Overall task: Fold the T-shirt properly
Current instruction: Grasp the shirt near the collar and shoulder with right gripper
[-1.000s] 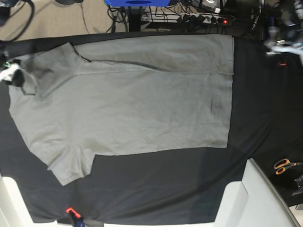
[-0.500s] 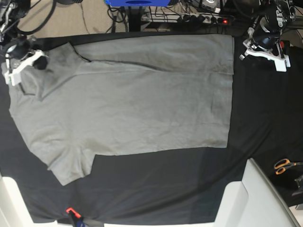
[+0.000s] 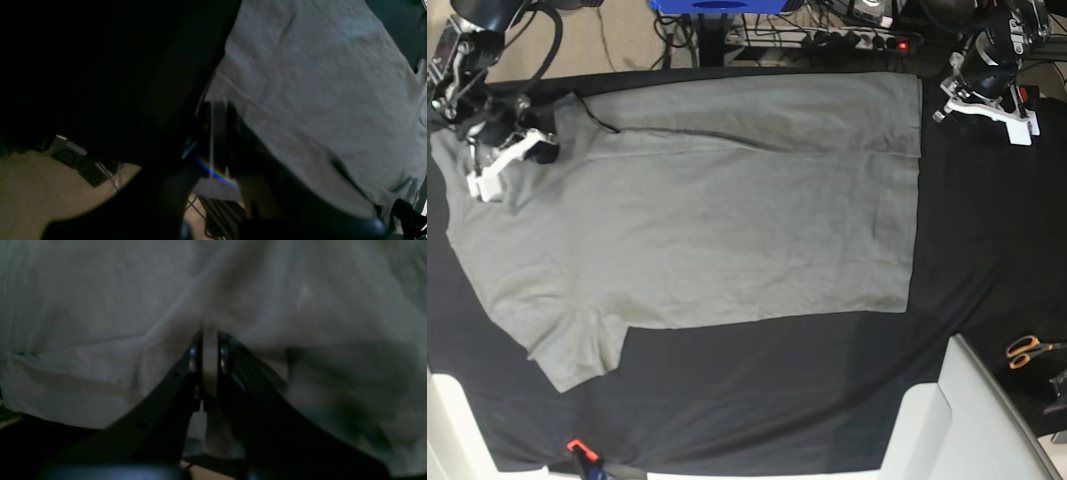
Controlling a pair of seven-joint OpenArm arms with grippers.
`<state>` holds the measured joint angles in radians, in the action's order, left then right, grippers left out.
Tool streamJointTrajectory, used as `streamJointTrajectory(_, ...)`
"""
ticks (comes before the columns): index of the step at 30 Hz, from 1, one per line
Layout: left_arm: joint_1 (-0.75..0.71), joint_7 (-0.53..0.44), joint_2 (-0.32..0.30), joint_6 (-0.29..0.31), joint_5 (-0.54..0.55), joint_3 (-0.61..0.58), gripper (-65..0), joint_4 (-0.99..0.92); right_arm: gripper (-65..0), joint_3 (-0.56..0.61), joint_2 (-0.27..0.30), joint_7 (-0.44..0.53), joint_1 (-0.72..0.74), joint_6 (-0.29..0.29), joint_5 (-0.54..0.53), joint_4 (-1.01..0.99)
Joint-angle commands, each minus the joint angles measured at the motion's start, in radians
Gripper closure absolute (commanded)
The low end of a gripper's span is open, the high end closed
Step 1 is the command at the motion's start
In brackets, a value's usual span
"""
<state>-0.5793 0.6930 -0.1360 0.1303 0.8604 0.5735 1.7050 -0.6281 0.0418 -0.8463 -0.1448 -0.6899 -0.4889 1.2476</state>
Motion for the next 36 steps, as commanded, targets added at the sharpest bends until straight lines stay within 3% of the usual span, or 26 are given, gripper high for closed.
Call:
streamJointTrajectory(1,-0.006,-0.017,-0.009,0.006,0.007,0.007,0.0,0.014,-0.6,0.007,0.011,0.008,0.023,-0.008,-0.014,0.011)
streamJointTrajectory(7,-0.006,-0.017,-0.009,0.006,0.007,0.007,0.0,0.013,-0.6,0.017,0.013,0.015,0.095,-0.008,-0.014,-0.045)
streamJointTrajectory(13,-0.005,-0.017,-0.009,0.006,0.007,0.007,0.0,-0.032,-0.6,0.02,0.034,0.101,0.165,-0.008,-0.014,-0.101)
streamJointTrajectory(16,-0.005,-0.017,-0.009,0.006,0.007,0.007,0.0,-0.043,-0.6,0.012,0.046,0.063,0.167,-0.008,-0.014,-0.038)
streamJointTrajectory(20,-0.003,-0.017,-0.009,0.006,0.007,0.007,0.0,-0.043,-0.6,0.007,0.039,-0.08,0.061,-0.008,-0.018,0.185)
streamJointTrajectory(24,0.012,-0.017,-0.009,0.006,0.007,0.007,0.0,-0.041,-0.5,0.015,-0.027,-0.106,-0.057,0.071,-0.02,0.327)
streamJointTrajectory(28,0.023,-0.017,-0.009,0.006,0.006,0.007,0.0,-0.043,-0.5,0.017,-0.067,-0.106,-0.08,0.083,-0.015,0.317)
streamJointTrajectory(36,0.025,-0.017,-0.009,0.006,0.006,0.007,0.0,-0.043,-0.5,0.018,-0.056,-0.104,-0.002,0.083,-0.015,0.143)
